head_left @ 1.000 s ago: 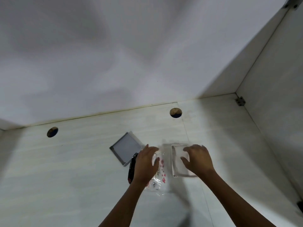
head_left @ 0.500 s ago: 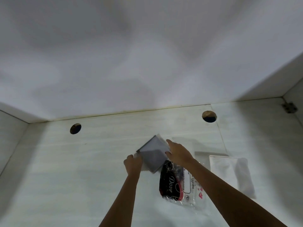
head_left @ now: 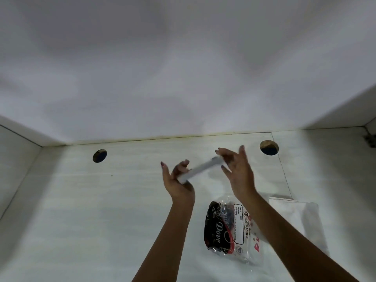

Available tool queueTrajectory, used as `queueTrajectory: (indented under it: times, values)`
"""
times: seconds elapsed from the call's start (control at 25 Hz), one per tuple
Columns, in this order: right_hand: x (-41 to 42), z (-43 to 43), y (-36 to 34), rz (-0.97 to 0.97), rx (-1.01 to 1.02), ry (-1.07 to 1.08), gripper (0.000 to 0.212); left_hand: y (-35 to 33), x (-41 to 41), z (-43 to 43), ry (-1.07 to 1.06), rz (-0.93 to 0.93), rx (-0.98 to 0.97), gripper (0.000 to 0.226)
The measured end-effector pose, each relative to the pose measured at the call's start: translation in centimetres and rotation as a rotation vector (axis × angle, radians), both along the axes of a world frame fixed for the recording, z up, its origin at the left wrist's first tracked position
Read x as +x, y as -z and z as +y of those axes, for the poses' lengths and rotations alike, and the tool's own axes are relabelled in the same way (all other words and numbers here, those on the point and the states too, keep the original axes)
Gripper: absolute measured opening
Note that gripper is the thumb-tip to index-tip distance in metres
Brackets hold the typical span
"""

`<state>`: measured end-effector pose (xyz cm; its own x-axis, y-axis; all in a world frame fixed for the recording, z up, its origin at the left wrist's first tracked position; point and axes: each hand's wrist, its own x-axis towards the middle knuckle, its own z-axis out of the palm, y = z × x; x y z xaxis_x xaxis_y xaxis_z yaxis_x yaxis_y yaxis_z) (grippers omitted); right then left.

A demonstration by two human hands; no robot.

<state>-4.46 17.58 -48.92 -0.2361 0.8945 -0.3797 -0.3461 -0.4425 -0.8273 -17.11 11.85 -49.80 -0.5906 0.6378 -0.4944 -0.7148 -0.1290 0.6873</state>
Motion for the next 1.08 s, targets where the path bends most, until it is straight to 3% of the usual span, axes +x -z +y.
queueTrajectory:
  times: [0.08,0.16,0.28,0.44,0.56,0.64,0.76,1.08]
  values:
    - [2.4,-0.3,-1.8,0.003,0.066,-0.059,0.043,-2.6,2.4,0.3,0.081,0.095,0.088,0.041]
    - [5.2,-1.0,-3.0,-0.072,0.117,-0.077,0.029,-3.6,5.5,0.3,0.215,0.237,0.088,0.026]
    - [11.1,-2.3,-4.3,-0.001,0.01,0.01,0.039,-3.5,10.6,-0.4,0.442,0.331,0.045,0.049]
    - [18.3,-5.2,-3.3,-0.305,0.065,0.05,0.045,-1.9,16.2,-3.0,0.763,0.337,-0.068,0.033]
    - [20.9,-7.8,-1.4,-0.557,0.238,-0.035,0.044,0.5,18.1,-3.9,0.834,0.542,-0.118,0.042]
    - [21.7,-8.9,0.4,-0.662,0.264,-0.075,0.041,2.3,18.3,-3.5,0.889,0.664,-0.177,0.054]
    - [22.4,-9.1,2.5,-0.853,0.311,-0.155,0.052,4.5,18.4,-2.7,1.014,0.784,-0.274,0.067]
    - [24.2,-7.2,4.4,-0.976,0.363,-0.367,0.066,6.8,19.7,-2.9,1.14,0.883,-0.327,0.074]
